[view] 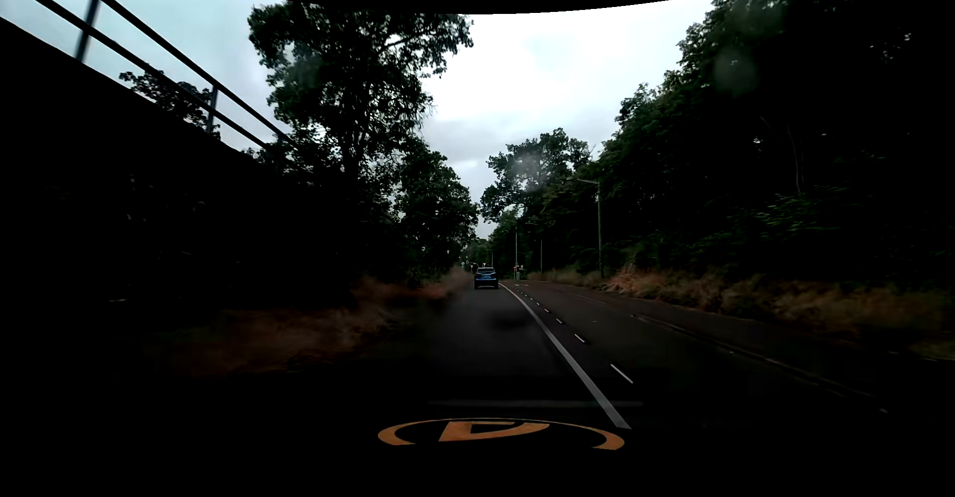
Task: Follow the waypoints while adhering to traffic rules and regulations
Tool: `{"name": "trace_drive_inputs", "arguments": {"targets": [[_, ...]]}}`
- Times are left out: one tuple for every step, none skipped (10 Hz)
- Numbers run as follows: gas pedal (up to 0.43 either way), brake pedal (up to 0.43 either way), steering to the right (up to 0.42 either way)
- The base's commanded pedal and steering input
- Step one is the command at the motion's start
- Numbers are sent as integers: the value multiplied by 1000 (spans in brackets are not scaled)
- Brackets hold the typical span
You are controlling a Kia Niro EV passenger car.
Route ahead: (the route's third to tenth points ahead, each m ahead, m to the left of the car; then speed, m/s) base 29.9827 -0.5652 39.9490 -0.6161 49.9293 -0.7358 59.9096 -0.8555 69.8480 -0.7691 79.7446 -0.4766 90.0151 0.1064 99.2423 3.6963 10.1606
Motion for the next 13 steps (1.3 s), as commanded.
{"name": "trace_drive_inputs", "arguments": {"targets": [[177,0,1],[177,0,1],[177,0,2],[177,0,2],[177,0,2],[177,0,2],[177,0,3],[177,0,3],[177,0,3],[177,0,4],[169,0,5],[169,0,3],[169,0,-1]]}}
